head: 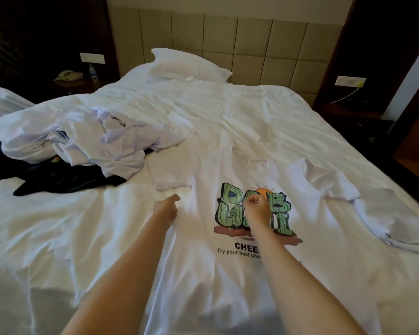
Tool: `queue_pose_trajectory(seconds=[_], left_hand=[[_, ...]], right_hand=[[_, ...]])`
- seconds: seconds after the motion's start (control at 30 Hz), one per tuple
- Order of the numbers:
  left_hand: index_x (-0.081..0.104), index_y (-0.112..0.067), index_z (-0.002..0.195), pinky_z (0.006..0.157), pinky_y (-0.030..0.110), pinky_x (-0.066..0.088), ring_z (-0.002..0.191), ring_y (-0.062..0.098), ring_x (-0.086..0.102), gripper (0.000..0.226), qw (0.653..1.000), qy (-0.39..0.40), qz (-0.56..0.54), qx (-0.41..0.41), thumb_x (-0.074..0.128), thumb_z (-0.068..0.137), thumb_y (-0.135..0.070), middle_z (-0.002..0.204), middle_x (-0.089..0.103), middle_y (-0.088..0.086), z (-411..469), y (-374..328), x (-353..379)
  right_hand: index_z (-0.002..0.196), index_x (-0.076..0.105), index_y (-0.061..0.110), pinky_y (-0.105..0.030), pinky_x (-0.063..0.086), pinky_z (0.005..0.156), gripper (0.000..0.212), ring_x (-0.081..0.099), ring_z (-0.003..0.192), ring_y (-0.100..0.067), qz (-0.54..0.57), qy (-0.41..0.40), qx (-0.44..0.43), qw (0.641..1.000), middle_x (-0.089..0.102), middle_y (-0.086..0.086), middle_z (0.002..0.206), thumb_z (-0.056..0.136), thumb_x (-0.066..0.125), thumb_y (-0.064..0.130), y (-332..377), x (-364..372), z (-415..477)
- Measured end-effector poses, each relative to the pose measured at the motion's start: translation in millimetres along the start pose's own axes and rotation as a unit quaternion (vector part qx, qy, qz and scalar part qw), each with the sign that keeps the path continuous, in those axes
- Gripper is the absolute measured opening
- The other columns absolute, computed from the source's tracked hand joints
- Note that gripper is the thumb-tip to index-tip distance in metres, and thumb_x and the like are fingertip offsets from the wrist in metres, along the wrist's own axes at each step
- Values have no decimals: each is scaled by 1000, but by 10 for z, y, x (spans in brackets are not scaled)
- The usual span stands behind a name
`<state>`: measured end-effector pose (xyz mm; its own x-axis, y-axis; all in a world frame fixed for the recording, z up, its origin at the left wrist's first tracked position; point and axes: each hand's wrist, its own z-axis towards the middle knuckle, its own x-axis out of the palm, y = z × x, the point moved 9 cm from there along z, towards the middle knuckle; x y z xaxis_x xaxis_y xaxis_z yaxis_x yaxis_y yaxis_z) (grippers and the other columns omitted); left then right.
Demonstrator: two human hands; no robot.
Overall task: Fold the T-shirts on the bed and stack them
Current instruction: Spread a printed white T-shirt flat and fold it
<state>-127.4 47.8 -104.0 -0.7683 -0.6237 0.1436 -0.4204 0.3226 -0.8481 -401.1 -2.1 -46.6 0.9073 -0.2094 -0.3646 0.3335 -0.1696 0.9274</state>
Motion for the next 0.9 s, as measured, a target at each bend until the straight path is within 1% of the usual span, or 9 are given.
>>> queue_pose_trajectory(seconds=[0.13, 0.23, 0.33, 0.57, 0.67, 0.7, 0.8, 0.87, 0.9], left_hand=[[45, -5, 91, 76, 25, 47, 76, 19, 54, 14, 989, 33, -130, -60, 56, 91, -12, 77, 46, 9, 225, 75, 224], [48, -7, 84, 76, 24, 46, 77, 15, 57, 17, 977, 60, -190, -79, 52, 93, -21, 89, 51, 8, 437, 47, 390], [46, -2, 128, 104, 31, 36, 128, 21, 45, 40, 968, 57, -230, -80, 50, 95, -24, 135, 47, 12, 585, -50, 488], [43, -6, 133, 95, 37, 43, 120, 26, 53, 41, 945, 39, -317, -63, 40, 98, -27, 127, 55, 12, 970, -284, 725], [55, -11, 91, 65, 29, 49, 71, 19, 60, 21, 979, -2, -204, 18, 41, 96, -25, 74, 60, 6, 978, -608, 822], [54, -11, 84, 64, 30, 47, 69, 20, 55, 22, 990, -23, -123, 60, 42, 96, -24, 69, 54, 7, 884, -778, 877], [49, -10, 82, 82, 29, 43, 88, 20, 48, 20, 978, -13, 40, 204, 41, 99, -16, 86, 49, 5, 472, -1231, 1259], [54, -3, 107, 100, 31, 40, 106, 21, 50, 28, 956, 73, 131, 253, 30, 102, -17, 114, 52, 10, 214, -1315, 1691], [55, 0, 110, 99, 28, 39, 106, 20, 50, 35, 940, 116, 191, 258, 25, 103, -18, 113, 53, 13, 105, -1279, 1916]], right_hand=[[94, 54, 13, -22, 33, 50, 5, 44, 59, -8, 4, 70, -19, 997, 52, 2, 82, 91, 54, 9, 56, 334, 203], [95, 55, 12, -22, 40, 55, 7, 48, 61, -12, 31, 104, -7, 994, 54, 0, 81, 91, 53, 7, 13, 525, 366], [91, 56, 15, -24, 43, 56, 13, 50, 59, -14, 67, 123, 24, 990, 55, -4, 77, 89, 51, 3, -76, 678, 507], [95, 56, 12, -25, 45, 52, 15, 49, 55, -16, 135, 163, 65, 975, 52, -4, 73, 90, 48, 2, -98, 904, 786], [95, 57, 14, -24, 50, 56, 15, 52, 61, -16, 150, 184, 70, 969, 54, -6, 81, 92, 48, 2, -20, 925, 908], [97, 58, 13, -25, 51, 58, 16, 54, 63, -16, 157, 188, 72, 967, 55, -6, 84, 92, 48, 2, 8, 921, 957], [114, 58, 6, -27, 53, 66, 22, 57, 73, -17, 188, 210, 71, 957, 57, -6, 91, 95, 47, 5, 133, 891, 1088], [121, 55, 4, -29, 52, 74, 27, 59, 88, -22, 219, 217, 75, 948, 59, -9, 103, 97, 48, 13, 219, 848, 1187], [123, 53, 3, -31, 52, 77, 29, 58, 94, -24, 244, 215, 84, 942, 59, -11, 111, 98, 47, 17, 259, 811, 1248]])
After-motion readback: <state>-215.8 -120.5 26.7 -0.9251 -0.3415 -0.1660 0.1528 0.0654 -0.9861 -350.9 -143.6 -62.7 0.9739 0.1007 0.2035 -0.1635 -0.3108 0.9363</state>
